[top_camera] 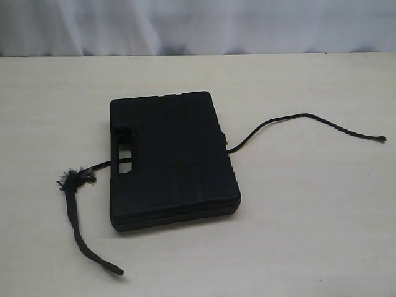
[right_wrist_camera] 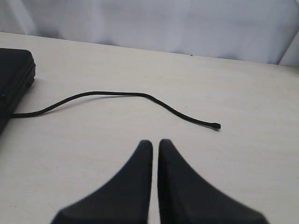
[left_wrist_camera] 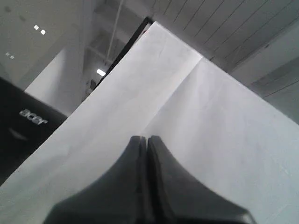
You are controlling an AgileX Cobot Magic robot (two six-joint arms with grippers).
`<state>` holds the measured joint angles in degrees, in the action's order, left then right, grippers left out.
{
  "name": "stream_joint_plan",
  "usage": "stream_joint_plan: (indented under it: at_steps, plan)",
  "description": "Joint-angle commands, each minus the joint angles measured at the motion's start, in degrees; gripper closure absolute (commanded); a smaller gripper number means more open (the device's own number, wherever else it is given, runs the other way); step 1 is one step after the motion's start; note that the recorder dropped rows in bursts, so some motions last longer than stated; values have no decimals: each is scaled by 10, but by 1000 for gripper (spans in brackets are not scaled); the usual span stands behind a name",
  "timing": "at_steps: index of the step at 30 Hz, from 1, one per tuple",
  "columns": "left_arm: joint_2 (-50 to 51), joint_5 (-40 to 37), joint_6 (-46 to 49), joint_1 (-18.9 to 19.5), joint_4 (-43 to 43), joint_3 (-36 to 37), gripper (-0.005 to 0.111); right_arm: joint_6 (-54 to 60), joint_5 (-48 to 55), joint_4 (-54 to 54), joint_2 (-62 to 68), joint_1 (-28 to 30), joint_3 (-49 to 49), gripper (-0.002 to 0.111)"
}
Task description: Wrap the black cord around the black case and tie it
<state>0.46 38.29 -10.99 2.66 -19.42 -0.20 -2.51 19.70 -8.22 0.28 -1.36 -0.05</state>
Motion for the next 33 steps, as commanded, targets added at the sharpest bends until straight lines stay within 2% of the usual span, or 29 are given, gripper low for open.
stream_joint_plan:
  at_steps: [1, 8, 11, 13, 15, 17, 22, 25, 28, 31, 33]
  plan:
    - [82, 32, -42, 0, 76, -34, 107, 2, -9, -11, -3, -1, 1, 104]
    - [355, -69, -41, 0, 105, -187, 107, 2, -65, -45, -3, -1, 1, 104]
    - [469, -107, -48, 0, 169, -248, 107, 3, -75, -28, -3, -1, 1, 104]
    - [538, -140, -78, 0, 215, -283, 107, 1, -91, 34, -3, -1, 1, 104]
    - [590, -204, -113, 0, 253, -322, 107, 1, -112, 90, -3, -1, 1, 104]
    - [645, -307, -130, 0, 296, -372, 107, 1, -143, 159, -3, -1, 1, 104]
    - [775, -584, -89, -31, 308, -510, 106, 1, -149, 316, -3, -1, 1, 104]
    - [842, -731, -16, -71, 295, -587, 99, 3, -149, 328, -3, -1, 1, 104]
    - [896, -821, 10, -113, 286, -631, 86, 3, -148, 332, -3, -1, 1, 104]
    - [931, -851, 10, -148, 271, -641, 72, 3, -148, 360, -3, -1, 1, 104]
    - [948, -852, 9, -161, 244, -641, 66, 3, -144, 369, -3, -1, 1, 104]
